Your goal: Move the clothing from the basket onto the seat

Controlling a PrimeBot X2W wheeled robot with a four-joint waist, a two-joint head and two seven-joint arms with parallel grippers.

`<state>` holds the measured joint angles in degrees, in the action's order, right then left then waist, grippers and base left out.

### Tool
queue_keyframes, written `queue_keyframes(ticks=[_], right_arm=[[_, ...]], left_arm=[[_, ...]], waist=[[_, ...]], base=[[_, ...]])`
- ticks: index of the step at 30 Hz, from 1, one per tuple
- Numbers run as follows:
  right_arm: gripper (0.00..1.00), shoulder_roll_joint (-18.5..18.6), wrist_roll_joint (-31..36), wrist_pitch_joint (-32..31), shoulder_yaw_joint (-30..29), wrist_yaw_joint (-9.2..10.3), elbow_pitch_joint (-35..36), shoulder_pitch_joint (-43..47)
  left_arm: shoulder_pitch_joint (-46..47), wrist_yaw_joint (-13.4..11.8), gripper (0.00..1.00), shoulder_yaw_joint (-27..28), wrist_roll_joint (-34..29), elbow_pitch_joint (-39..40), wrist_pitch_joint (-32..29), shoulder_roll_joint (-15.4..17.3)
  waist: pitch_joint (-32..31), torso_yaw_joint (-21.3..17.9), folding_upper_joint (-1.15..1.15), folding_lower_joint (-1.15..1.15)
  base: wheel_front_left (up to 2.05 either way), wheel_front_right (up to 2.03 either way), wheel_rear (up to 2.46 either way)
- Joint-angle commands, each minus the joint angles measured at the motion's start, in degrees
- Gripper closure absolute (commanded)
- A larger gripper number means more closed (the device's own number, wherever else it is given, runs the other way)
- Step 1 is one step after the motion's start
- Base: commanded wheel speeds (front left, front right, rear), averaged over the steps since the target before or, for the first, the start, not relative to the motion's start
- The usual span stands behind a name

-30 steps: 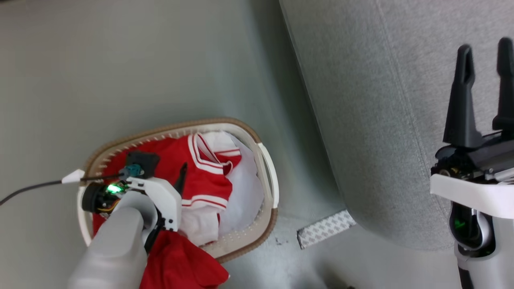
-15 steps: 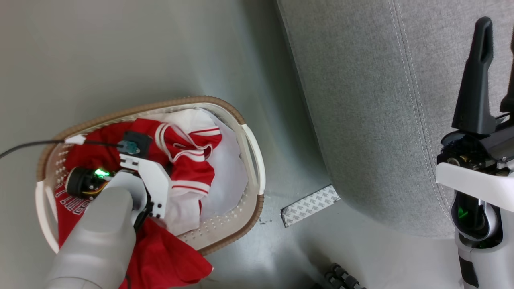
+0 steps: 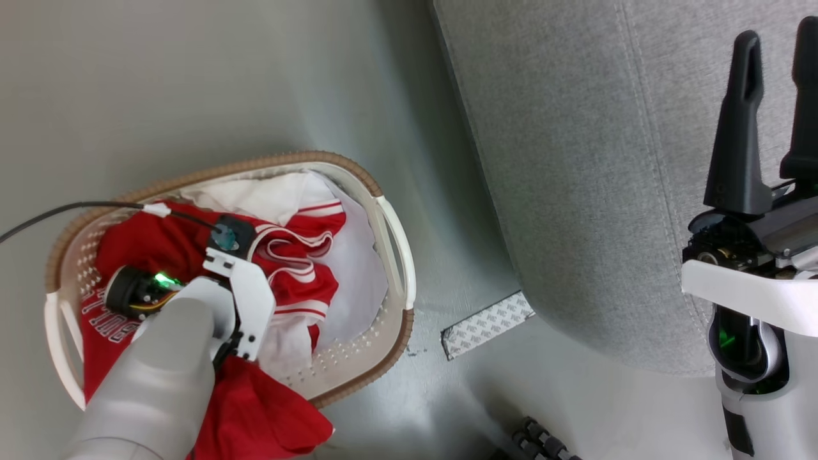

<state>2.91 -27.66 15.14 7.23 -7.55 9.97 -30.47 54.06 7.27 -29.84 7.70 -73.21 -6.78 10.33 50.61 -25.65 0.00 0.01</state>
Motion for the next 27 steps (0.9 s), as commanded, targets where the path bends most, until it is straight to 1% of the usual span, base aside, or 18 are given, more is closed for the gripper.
queue_keyframes(ticks=[1,4,7,14,21,27], right_arm=[[0.0,-0.01,0.72,0.01,-0.11,0.12,-0.37,-0.77],[0.0,-0.02,1.89,0.0,-0.39,0.12,-0.83,-1.22],[0.0,-0.01,2.69,0.01,-0.39,0.12,-1.4,-1.12],[0.0,-0.01,5.44,0.01,-0.64,0.12,-3.4,0.98],[0.0,0.03,7.99,0.0,-0.69,0.12,-5.89,3.53],[0.0,0.04,9.93,0.0,-1.18,0.12,-8.36,6.38]], left_arm=[[-0.35,0.15,1.0,-0.11,0.54,-0.01,0.61,0.44],[-1.13,0.24,1.0,-0.26,1.78,0.15,2.68,-0.33],[-2.7,0.23,1.0,-1.23,3.27,0.85,4.93,-2.1],[-7.18,0.25,1.0,-5.13,9.46,3.44,8.62,-4.91],[-11.49,0.26,1.0,-10.5,17.75,8.28,11.72,-6.08],[-15.1,0.26,1.0,-15.52,24.99,12.58,14.73,-6.11]], waist=[[-0.82,0.3,0.0,-0.01],[-2.67,1.03,0.0,-0.01],[-5.44,1.81,0.0,-0.01],[-13.59,4.17,0.0,-0.01],[-22.08,6.91,0.0,-0.01],[-29.92,9.63,0.0,-0.01]], base=[[0.0,0.0,0.0],[0.0,0.0,0.0],[0.0,0.0,0.0],[0.0,0.0,0.0],[0.0,0.0,0.0],[0.0,0.0,0.0]])
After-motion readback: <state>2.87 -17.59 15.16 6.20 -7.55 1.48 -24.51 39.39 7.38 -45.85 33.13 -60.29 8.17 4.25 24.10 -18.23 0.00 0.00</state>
